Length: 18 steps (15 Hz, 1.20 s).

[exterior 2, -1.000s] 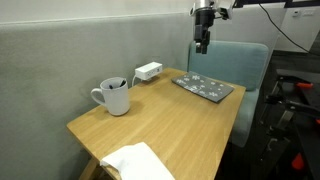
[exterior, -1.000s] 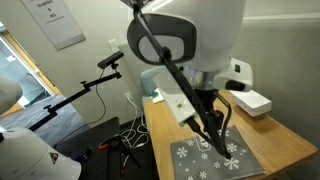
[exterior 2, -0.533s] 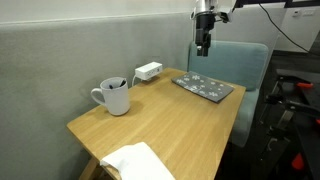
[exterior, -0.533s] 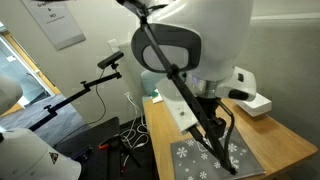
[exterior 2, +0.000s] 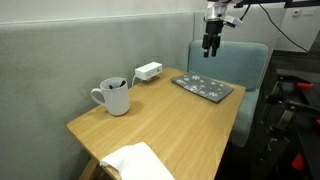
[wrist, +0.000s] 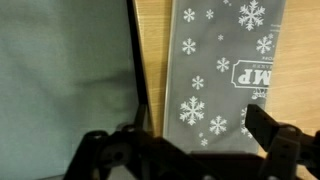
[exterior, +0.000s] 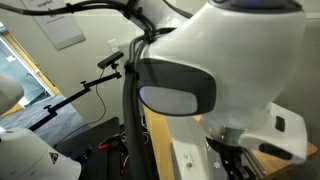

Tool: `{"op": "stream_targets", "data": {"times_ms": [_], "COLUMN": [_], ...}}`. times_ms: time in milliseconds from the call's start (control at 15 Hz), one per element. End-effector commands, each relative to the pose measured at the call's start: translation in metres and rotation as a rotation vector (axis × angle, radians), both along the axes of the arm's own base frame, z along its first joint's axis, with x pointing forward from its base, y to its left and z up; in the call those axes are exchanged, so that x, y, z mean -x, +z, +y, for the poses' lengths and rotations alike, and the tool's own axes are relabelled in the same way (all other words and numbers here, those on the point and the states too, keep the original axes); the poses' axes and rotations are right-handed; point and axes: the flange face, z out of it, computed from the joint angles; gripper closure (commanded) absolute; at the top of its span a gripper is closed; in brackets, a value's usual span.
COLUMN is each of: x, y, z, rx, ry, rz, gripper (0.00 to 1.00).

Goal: Wipe the counter with the white cloth, then unfold the gray cloth

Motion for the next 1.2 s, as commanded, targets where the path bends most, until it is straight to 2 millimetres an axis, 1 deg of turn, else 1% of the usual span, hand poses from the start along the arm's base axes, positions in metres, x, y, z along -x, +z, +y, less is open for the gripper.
{"op": "stream_targets", "data": {"times_ms": [0, 200, 400, 867, 1133], "x": [0.000, 0.000, -0.003, -0.008, -0.011], "y": [-0.022, -0.042, -0.057, -0.080, -0.090], "z": [-0.018, -0.024, -0.023, -0.010, -0.004], "rx": [0.001, -0.022, -0.052, -0.082, -0.084], "ry": [-0.044, -0.044, -0.028, -0.020, -0.014], "rz": [0.011, 0.033, 0.035, 0.063, 0.027], "gripper": [0.00, 0.00, 0.00, 0.00, 0.00]}}
